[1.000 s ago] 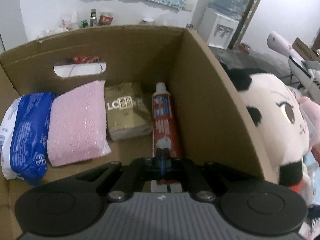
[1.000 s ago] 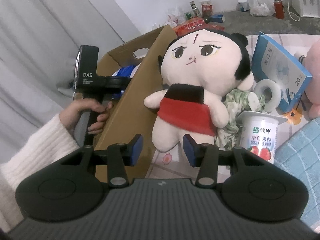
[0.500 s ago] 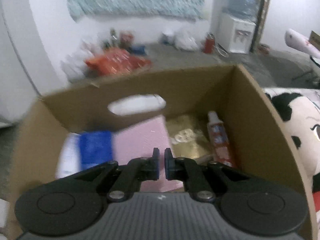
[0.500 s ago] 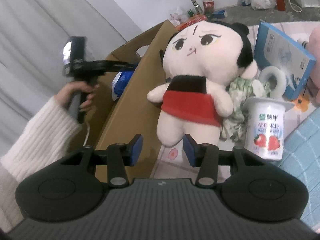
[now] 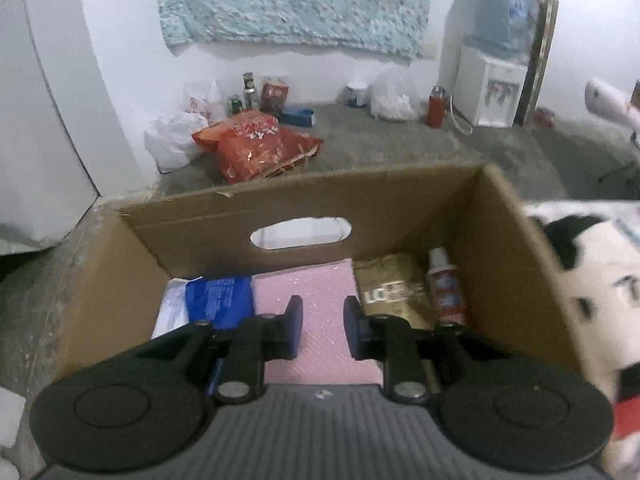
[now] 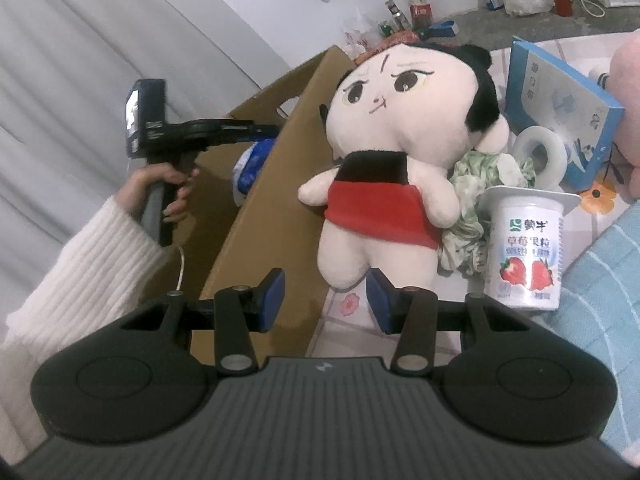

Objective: Organize soft objects
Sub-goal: 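Move both tools back from the box to the pile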

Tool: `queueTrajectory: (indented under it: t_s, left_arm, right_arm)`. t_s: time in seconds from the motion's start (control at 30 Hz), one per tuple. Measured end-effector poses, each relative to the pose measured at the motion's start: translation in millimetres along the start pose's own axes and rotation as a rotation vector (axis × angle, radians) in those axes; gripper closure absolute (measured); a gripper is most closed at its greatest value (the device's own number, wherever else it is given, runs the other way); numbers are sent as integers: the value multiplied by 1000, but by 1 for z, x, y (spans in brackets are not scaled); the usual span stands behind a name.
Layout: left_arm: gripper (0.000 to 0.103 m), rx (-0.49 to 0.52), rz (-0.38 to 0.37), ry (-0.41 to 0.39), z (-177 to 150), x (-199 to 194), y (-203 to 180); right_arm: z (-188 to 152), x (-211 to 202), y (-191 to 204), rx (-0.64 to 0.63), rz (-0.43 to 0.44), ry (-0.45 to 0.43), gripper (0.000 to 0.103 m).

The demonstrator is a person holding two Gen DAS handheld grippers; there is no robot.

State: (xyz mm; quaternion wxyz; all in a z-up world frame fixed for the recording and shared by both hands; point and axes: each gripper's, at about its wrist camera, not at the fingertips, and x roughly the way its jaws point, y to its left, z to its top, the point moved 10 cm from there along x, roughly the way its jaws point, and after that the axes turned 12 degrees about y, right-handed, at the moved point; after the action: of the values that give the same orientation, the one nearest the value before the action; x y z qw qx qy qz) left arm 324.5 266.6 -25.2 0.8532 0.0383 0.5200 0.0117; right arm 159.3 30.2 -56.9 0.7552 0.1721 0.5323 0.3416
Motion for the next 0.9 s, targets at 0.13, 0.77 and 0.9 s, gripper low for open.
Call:
queueTrajectory:
  t_s: [0.13,0.77,0.9]
  left_arm:
    - [79,24,13,-64,-11,-60,-20]
    - [45,211,-294,-136,-129,-113,-300]
    - [44,225,-257,-119,-124,-73,-324]
  right_arm:
    - [-11,-32,-3,-18,-15,-61,59]
    - [-61,-155,-137,-93,-304,-261,58]
    - [-60,-149,-157,-68,-354,-225,57]
